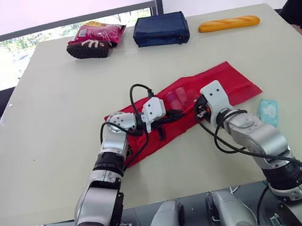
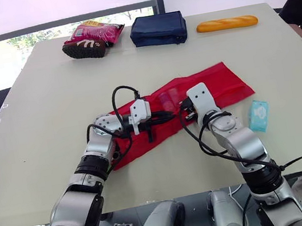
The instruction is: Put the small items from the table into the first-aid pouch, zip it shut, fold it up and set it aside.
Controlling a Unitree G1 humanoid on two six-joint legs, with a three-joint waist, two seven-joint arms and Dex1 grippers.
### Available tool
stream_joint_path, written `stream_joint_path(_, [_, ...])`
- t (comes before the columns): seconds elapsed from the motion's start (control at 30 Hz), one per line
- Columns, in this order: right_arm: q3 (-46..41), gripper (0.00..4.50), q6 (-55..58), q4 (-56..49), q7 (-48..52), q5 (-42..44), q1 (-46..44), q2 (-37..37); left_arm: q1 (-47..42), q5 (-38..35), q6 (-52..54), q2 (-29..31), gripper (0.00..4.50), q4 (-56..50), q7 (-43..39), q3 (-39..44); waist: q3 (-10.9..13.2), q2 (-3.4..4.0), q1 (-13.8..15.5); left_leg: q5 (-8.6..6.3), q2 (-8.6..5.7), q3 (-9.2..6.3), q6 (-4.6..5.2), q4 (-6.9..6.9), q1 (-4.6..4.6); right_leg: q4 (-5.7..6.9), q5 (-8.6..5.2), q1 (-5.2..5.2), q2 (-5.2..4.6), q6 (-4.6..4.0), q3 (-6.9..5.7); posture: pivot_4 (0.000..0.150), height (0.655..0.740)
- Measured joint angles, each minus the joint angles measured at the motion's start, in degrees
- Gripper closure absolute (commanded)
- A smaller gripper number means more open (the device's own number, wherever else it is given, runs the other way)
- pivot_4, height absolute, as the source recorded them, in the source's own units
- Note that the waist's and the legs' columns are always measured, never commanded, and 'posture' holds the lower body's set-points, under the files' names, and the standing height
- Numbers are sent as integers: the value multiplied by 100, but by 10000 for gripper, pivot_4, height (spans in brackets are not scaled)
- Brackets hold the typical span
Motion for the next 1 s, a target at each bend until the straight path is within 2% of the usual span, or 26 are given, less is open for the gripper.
stream_joint_path(0.3, [-4, 36392, -12, 26, -4, -110, 15, 86, 2, -4, 0, 3, 45000, -13, -54, -32, 0, 0, -15, 0, 1, 0, 0, 0, 0, 1, 0, -1, 1, 0, 0, 1500, 7395])
stream_joint_path(0.43, [-76, 36392, -341, 522, -152, -236, -68, 290, 76, -26, 51, -22, 45000, -239, -106, -80, 0, 0, -47, 0, 1, 0, -1, -1, 0, 1, 0, -2, 1, 0, 0, 1500, 7395])
stream_joint_path(0.47, [-76, 28392, -461, 696, -164, -279, -131, 335, 127, -32, 97, -25, 45000, -310, -106, -89, 0, 0, -71, 0, 1, 0, -1, -2, 0, 1, 0, -2, 2, 0, 1, 1500, 7395])
stream_joint_path(0.53, [-70, 23457, -571, 787, -155, -328, -147, 358, 158, -36, 131, -53, 45000, -362, -106, -100, 0, 0, -87, 0, 1, -1, -1, -3, 0, 1, 0, -2, 1, 0, 0, 1500, 7395])
stream_joint_path(0.6, [-44, 14876, -625, 838, -126, -331, -140, 368, 163, -68, 142, -64, 45000, -410, -92, -102, 0, 0, -114, 0, 1, -1, -1, -4, 0, 0, 0, -3, 1, 0, 1, 1500, 7395])
stream_joint_path(0.63, [-31, 8952, -626, 829, -105, -328, -124, 369, 159, -71, 142, -67, 45000, -423, -79, -102, 0, 0, -119, 0, 1, -1, -1, -4, 0, 1, 0, -3, 1, 0, 2, 1500, 7395])
stream_joint_path(0.7, [-16, 797, -609, 730, -46, -313, -36, 360, 134, -75, 140, -64, 45000, -425, -51, -95, 0, 1, -118, 0, 1, -2, -1, -5, 0, 1, 0, -3, 2, 0, 1, 1500, 7395])
stream_joint_path(1.0, [-150, 318, 106, -778, 471, 64, 594, -116, 35, -64, 73, 33, 45000, -173, -40, -92, 1, 3, -128, 0, 2, -1, 0, -5, 0, 0, 0, -3, 3, 0, 2, 1500, 7395])
